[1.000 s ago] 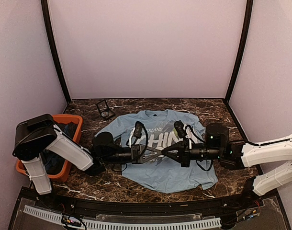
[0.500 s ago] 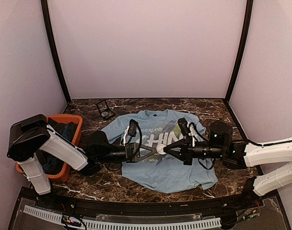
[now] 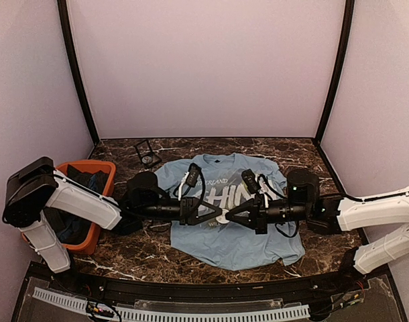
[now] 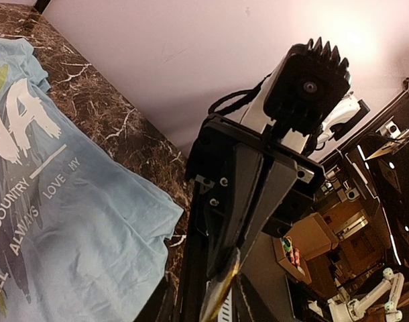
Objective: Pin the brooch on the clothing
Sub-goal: Pass from the right arm to the left
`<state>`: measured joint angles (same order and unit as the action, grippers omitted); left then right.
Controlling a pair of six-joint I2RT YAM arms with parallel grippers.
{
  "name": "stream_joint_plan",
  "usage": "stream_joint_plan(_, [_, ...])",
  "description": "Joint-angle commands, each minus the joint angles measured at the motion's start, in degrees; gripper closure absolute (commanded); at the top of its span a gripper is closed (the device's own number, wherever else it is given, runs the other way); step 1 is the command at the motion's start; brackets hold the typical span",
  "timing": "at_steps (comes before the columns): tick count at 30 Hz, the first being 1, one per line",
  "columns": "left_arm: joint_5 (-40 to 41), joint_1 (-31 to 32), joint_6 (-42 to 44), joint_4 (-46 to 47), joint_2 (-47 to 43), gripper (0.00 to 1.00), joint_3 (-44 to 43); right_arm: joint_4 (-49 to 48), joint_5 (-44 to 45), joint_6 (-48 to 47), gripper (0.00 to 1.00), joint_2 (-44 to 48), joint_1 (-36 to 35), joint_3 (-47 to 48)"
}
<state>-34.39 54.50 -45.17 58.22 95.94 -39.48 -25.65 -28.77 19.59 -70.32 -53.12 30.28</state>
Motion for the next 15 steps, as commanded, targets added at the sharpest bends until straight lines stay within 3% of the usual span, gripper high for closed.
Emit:
stream_joint_plan(1, [-3.3, -0.2, 6.1, -8.8, -2.7, 0.73, -1.6, 0.2, -2.1, 0.0, 1.0, -0.6, 0.2, 1.8])
stream_joint_plan(5, [-3.0, -0.1, 6.7, -8.9, -2.9, 0.81, -1.1, 0.4, -2.6, -0.1, 1.0, -1.2, 0.2, 2.1])
stream_joint_plan(9, [-2.1, -0.1, 6.0, -6.7, -2.7, 0.97, -0.1, 0.3, -2.8, 0.1, 1.0, -1.9, 0.2, 2.3])
stream_joint_plan(12, [-1.9, -0.2, 5.1, -3.5, -2.3, 0.99, 0.8, 0.4, -2.7, 0.5, 1.0, -2.0, 0.2, 2.6])
stream_joint_plan(15, [-1.6, -0.1, 3.6, 0.2, -2.3, 0.99, 2.2, 1.3, -2.4, 1.3, 0.86, -2.1, 0.2, 3.0])
